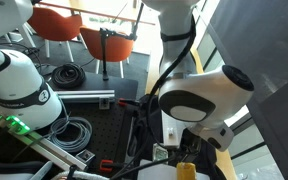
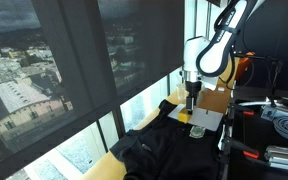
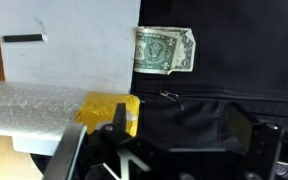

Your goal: Zip up the jersey

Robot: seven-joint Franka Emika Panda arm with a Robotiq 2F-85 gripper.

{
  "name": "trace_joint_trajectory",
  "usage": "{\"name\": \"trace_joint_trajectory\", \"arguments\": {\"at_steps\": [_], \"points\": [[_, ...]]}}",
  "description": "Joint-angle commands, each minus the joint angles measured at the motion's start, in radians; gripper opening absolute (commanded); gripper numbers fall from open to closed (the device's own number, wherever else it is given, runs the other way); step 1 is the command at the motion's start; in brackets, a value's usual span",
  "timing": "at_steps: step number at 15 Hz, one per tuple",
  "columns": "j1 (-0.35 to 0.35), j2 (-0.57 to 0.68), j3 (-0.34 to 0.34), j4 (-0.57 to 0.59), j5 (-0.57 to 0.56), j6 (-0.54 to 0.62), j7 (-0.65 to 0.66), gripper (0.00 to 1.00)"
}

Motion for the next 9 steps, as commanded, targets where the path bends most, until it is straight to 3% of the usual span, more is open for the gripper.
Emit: {"name": "trace_joint_trajectory", "arguments": {"at_steps": [1, 9], "points": [[-0.015, 0.099, 0.004, 0.108, -0.003, 0.002, -0.025, 1.0], [0.036, 0.23, 0.004, 0.218, -0.021, 0.009, -0.003, 1.0]]}}
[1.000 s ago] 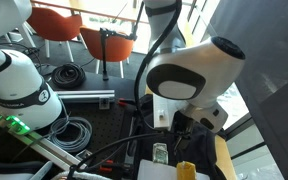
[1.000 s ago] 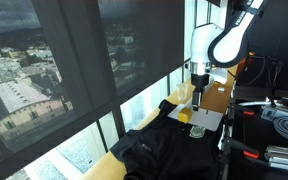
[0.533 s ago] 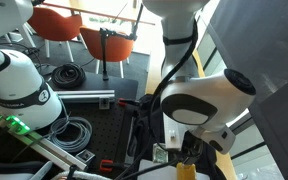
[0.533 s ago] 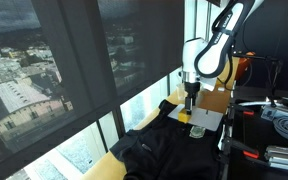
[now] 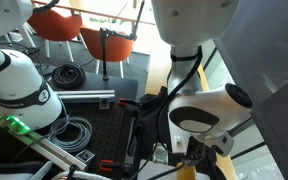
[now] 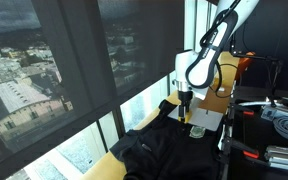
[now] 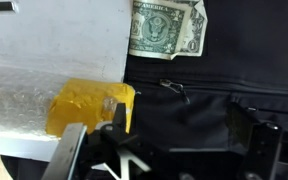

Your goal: Zip up the jersey

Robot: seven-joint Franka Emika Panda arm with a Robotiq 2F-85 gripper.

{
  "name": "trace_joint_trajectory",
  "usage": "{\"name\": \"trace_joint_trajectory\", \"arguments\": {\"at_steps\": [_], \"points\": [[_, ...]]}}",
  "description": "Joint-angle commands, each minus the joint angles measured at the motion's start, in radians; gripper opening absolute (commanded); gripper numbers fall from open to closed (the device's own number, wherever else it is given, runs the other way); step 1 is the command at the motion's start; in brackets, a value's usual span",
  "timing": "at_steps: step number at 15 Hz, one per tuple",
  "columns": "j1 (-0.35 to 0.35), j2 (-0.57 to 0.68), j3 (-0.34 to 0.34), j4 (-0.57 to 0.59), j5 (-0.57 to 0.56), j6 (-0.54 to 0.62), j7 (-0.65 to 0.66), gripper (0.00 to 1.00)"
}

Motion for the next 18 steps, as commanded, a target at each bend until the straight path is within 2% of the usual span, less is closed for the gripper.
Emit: {"name": "trace_joint_trajectory", "arguments": {"at_steps": [1, 6, 18], "points": [[0.035, 0.056, -0.001, 0.055, -0.02, 0.008, 0.009, 1.0], [0.088, 0.089, -0.012, 0.07, -0.031, 0.011, 0.019, 1.0], [0.095, 0.112, -0.03, 0.077, -0.046, 0.013, 0.02, 1.0]]}}
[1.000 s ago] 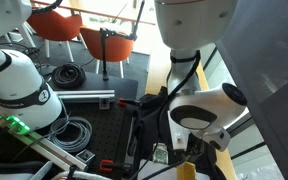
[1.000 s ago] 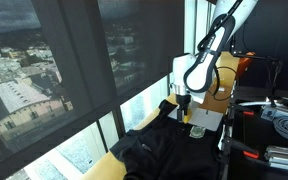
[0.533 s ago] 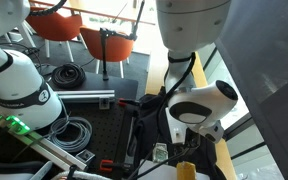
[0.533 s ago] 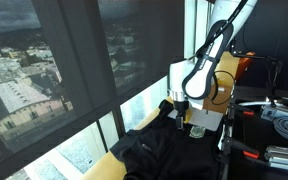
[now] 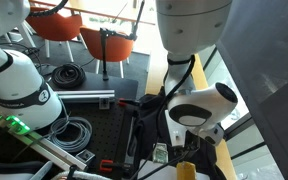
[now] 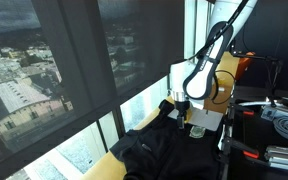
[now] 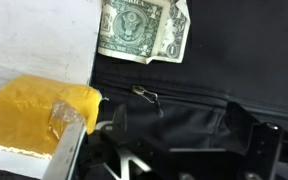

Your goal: Zip up the jersey

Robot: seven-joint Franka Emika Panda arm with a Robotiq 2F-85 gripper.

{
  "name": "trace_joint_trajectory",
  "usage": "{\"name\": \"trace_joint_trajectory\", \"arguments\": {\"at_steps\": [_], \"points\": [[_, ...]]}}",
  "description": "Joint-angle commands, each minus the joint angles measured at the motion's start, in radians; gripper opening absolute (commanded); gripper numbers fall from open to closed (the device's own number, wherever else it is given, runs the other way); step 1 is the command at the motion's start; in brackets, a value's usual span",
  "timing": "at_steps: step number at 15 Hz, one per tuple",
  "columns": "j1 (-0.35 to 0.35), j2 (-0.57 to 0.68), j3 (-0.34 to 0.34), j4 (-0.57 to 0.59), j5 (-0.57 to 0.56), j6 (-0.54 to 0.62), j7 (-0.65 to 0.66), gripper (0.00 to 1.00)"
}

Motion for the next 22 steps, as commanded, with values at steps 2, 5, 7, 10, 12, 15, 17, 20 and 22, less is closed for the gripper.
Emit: {"name": "trace_joint_trajectory", "arguments": {"at_steps": [2, 5, 7, 10, 12, 15, 17, 20, 22], "points": [[0.01, 0.03, -0.016, 0.026, -0.029, 0.011, 0.018, 1.0], [0.008, 0.046, -0.019, 0.043, -0.035, 0.007, 0.018, 1.0], [0.01, 0.058, -0.02, 0.055, -0.036, 0.006, 0.019, 1.0], [0.012, 0.077, -0.022, 0.07, -0.038, 0.007, 0.02, 1.0], [0.011, 0.089, -0.022, 0.082, -0.037, 0.004, 0.019, 0.74], [0.01, 0.1, -0.022, 0.095, -0.036, 0.004, 0.019, 0.51], [0.011, 0.104, -0.022, 0.099, -0.036, 0.005, 0.02, 0.35], [0.012, 0.105, -0.022, 0.102, -0.036, 0.003, 0.02, 0.12], [0.014, 0.102, -0.023, 0.1, -0.037, 0.004, 0.021, 0.01]]}}
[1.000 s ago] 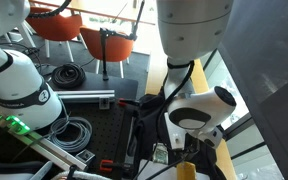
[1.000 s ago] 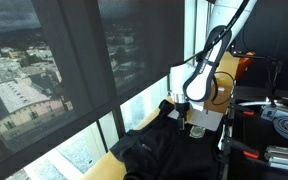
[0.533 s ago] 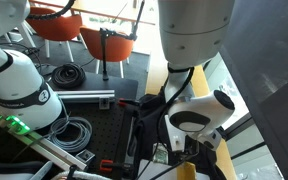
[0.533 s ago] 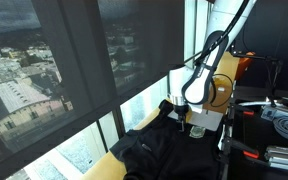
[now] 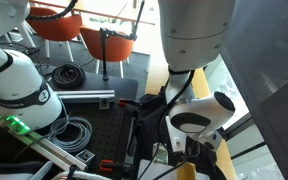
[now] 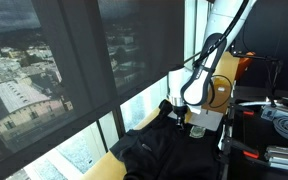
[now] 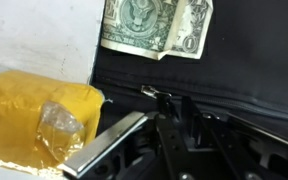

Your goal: Zip up the jersey

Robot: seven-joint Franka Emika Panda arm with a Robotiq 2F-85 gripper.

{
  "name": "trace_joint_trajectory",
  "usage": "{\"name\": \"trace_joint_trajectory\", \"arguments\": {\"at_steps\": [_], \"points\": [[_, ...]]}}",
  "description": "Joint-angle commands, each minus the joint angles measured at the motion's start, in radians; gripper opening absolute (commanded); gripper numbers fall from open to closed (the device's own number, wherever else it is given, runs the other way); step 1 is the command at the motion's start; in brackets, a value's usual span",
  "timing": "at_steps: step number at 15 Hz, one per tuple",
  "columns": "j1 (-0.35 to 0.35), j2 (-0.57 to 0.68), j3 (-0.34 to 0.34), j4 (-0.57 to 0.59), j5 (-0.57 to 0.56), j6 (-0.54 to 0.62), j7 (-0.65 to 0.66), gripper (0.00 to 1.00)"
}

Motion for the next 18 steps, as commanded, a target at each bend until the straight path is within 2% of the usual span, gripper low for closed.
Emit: {"name": "trace_joint_trajectory", "arguments": {"at_steps": [1, 7, 12, 15, 18], "points": [[0.016, 0.003, -0.013, 0.008, -0.021, 0.007, 0.021, 0.0], [0.037, -0.01, -0.013, -0.006, -0.026, 0.01, 0.03, 0.02], [0.104, -0.013, -0.021, -0.007, -0.056, 0.003, 0.062, 0.02], [0.168, -0.034, -0.037, -0.01, -0.083, -0.046, 0.108, 0.02], [0.224, -0.065, -0.04, -0.004, -0.094, -0.15, 0.158, 0.02]]}}
